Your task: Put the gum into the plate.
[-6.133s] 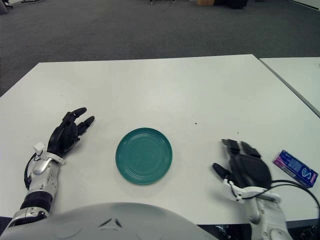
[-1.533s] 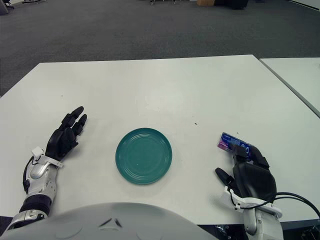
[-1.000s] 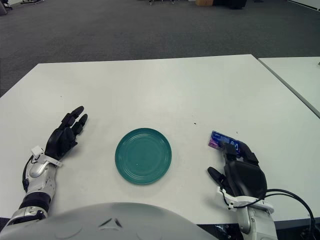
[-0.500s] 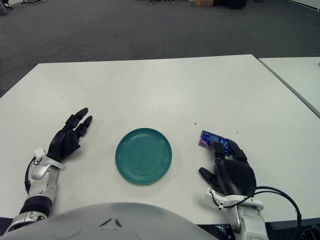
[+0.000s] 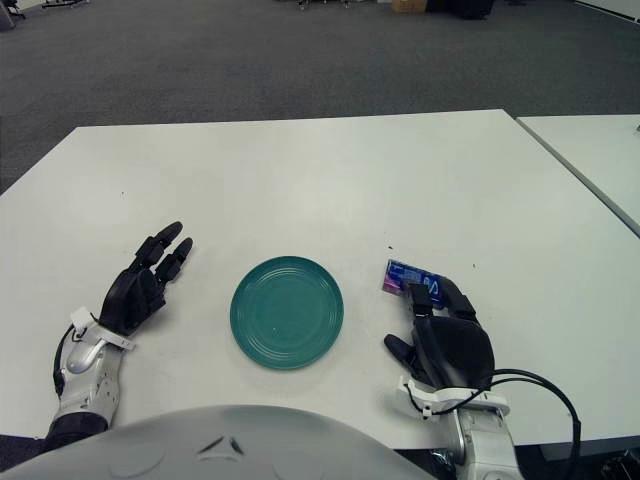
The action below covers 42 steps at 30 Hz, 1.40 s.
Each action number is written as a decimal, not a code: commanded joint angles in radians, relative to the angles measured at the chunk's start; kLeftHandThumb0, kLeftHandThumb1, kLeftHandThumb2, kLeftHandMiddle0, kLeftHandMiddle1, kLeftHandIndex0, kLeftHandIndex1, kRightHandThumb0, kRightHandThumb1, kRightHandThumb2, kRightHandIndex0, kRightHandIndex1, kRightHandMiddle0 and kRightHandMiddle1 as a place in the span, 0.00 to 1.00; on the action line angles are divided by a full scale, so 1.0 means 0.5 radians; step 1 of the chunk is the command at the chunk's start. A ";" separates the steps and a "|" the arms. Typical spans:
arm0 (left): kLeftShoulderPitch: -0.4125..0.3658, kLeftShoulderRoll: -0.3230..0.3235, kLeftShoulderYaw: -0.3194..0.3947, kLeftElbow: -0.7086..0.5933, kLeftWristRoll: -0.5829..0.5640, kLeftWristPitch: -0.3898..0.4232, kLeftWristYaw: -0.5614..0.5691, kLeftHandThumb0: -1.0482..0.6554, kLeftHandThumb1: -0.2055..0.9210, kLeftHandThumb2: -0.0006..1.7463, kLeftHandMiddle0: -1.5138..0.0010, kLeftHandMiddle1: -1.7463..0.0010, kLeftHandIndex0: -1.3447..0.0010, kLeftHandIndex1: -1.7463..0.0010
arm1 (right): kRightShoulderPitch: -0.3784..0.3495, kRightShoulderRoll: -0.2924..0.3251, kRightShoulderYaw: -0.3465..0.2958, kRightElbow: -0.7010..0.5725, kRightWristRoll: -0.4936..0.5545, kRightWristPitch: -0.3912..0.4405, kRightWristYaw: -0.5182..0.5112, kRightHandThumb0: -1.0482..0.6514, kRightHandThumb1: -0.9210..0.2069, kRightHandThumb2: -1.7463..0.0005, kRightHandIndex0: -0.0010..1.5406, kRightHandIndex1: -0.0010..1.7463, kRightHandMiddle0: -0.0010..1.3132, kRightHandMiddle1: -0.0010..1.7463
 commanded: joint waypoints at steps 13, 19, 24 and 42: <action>0.083 -0.047 -0.075 -0.065 -0.018 0.072 0.041 0.01 1.00 0.53 0.94 1.00 1.00 0.84 | -0.059 0.248 0.262 0.218 -0.065 0.044 0.146 0.08 0.00 0.50 0.22 0.00 0.00 0.30; 0.106 -0.026 -0.095 -0.149 -0.006 0.142 0.062 0.01 1.00 0.53 0.95 1.00 1.00 0.86 | -0.088 0.264 0.311 0.249 -0.108 0.094 0.166 0.07 0.00 0.48 0.24 0.01 0.00 0.30; 0.109 -0.022 -0.099 -0.178 -0.030 0.182 0.049 0.01 1.00 0.53 0.95 1.00 1.00 0.86 | -0.111 0.261 0.354 0.256 -0.167 0.134 0.204 0.06 0.00 0.47 0.25 0.01 0.00 0.30; 0.115 -0.019 -0.111 -0.214 -0.010 0.235 0.099 0.01 1.00 0.54 0.92 0.99 1.00 0.82 | -0.169 0.275 0.415 0.320 -0.239 0.181 0.221 0.06 0.00 0.46 0.26 0.01 0.00 0.29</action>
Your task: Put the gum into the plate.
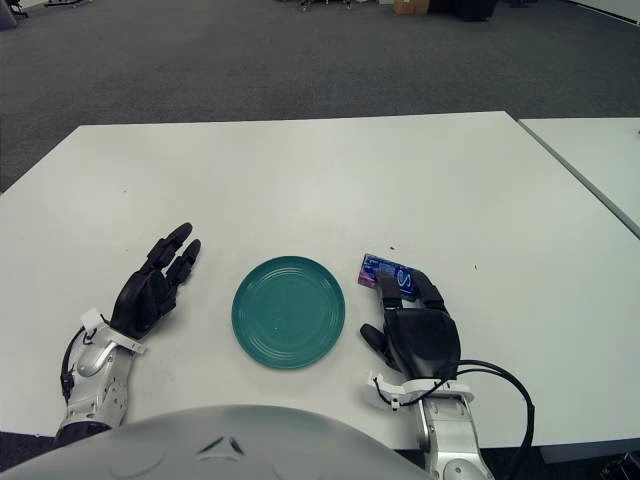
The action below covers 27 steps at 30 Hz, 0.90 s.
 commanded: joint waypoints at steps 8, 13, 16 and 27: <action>0.009 0.018 0.000 0.071 0.008 0.040 0.006 0.01 1.00 0.53 0.91 0.99 1.00 0.79 | 0.064 0.182 0.093 0.206 0.068 -0.001 0.175 0.06 0.00 0.47 0.26 0.01 0.00 0.29; 0.005 0.038 -0.003 0.098 0.019 0.030 -0.010 0.01 1.00 0.52 0.91 0.99 1.00 0.79 | 0.149 0.169 0.113 -0.007 -0.047 0.046 0.261 0.06 0.00 0.47 0.26 0.01 0.00 0.30; -0.007 0.013 0.004 0.129 -0.016 -0.011 -0.032 0.01 1.00 0.52 0.90 0.99 1.00 0.79 | 0.209 0.153 0.104 -0.184 -0.158 0.071 0.356 0.05 0.00 0.48 0.26 0.01 0.00 0.31; -0.030 -0.102 -0.021 0.136 -0.171 -0.181 -0.238 0.00 1.00 0.54 0.90 1.00 1.00 0.74 | 0.474 0.164 0.021 -0.782 -0.574 -0.054 0.528 0.05 0.00 0.49 0.29 0.01 0.00 0.37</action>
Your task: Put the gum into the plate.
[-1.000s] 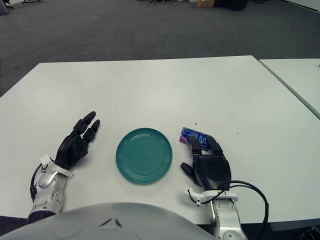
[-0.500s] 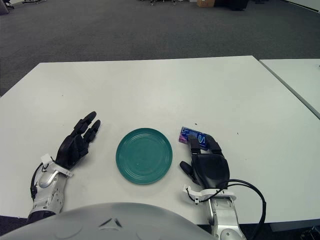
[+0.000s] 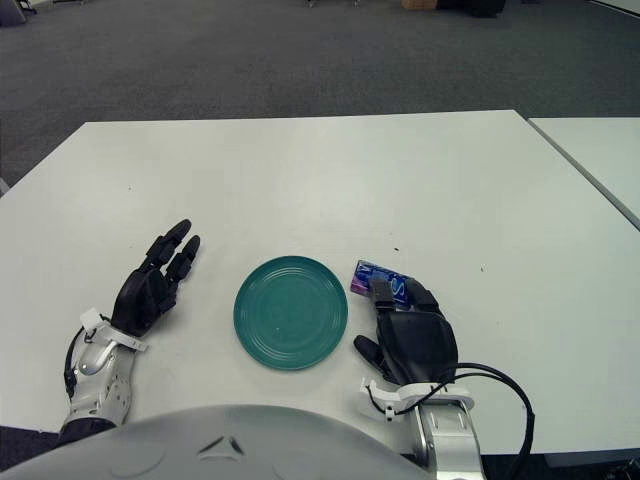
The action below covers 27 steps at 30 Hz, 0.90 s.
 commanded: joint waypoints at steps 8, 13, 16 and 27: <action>0.000 0.027 0.065 0.250 -0.018 -0.204 -0.106 0.00 1.00 0.57 0.92 1.00 1.00 0.77 | 0.271 0.227 -0.085 -0.332 -0.268 -0.183 0.062 0.07 0.00 0.52 0.35 0.03 0.00 0.43; -0.025 0.057 0.052 0.295 0.058 -0.185 -0.067 0.01 1.00 0.57 0.95 1.00 1.00 0.79 | 0.291 0.260 -0.128 -0.399 -0.301 -0.272 0.093 0.08 0.00 0.54 0.37 0.04 0.00 0.43; -0.036 0.084 0.031 0.313 0.109 -0.173 -0.058 0.01 1.00 0.56 0.96 1.00 1.00 0.79 | 0.294 0.265 -0.144 -0.409 -0.283 -0.320 0.084 0.09 0.00 0.55 0.39 0.04 0.00 0.43; -0.023 0.124 -0.033 0.262 0.231 -0.243 -0.019 0.00 1.00 0.56 1.00 1.00 1.00 0.79 | 0.092 0.288 -0.228 -0.161 -0.237 -0.413 0.077 0.09 0.00 0.60 0.39 0.03 0.00 0.38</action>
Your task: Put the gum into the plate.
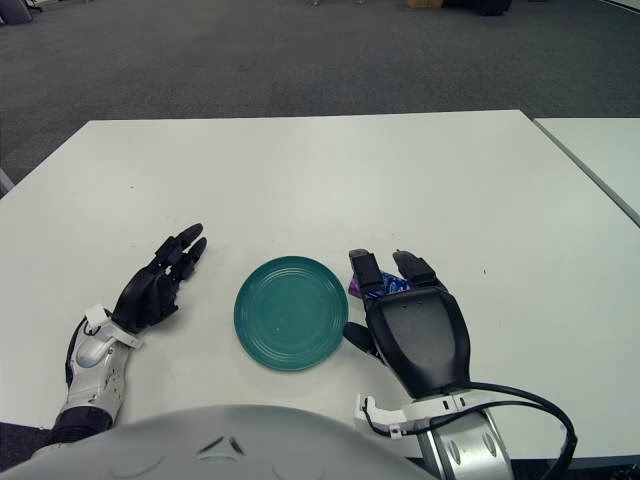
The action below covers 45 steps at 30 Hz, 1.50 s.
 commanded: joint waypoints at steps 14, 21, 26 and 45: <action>0.114 -0.005 -0.019 -0.060 -0.020 0.044 0.102 0.00 1.00 0.57 1.00 1.00 1.00 0.83 | -0.074 0.201 -0.202 0.517 0.263 0.031 -0.045 0.08 0.00 0.60 0.34 0.00 0.00 0.40; 0.109 0.040 -0.012 -0.022 0.048 0.048 0.152 0.00 1.00 0.56 1.00 1.00 1.00 0.84 | -0.225 0.240 -0.234 0.758 0.471 0.113 -0.030 0.08 0.00 0.59 0.31 0.00 0.00 0.39; 0.093 0.044 -0.010 0.045 0.057 0.032 0.165 0.00 1.00 0.56 0.99 1.00 1.00 0.82 | -0.273 0.231 -0.256 0.898 0.611 0.178 -0.083 0.09 0.00 0.57 0.30 0.00 0.00 0.39; 0.035 0.041 0.002 0.225 0.004 -0.075 0.127 0.02 1.00 0.57 0.99 1.00 1.00 0.83 | -0.335 0.166 -0.295 0.859 0.663 0.329 -0.014 0.09 0.00 0.60 0.29 0.00 0.00 0.38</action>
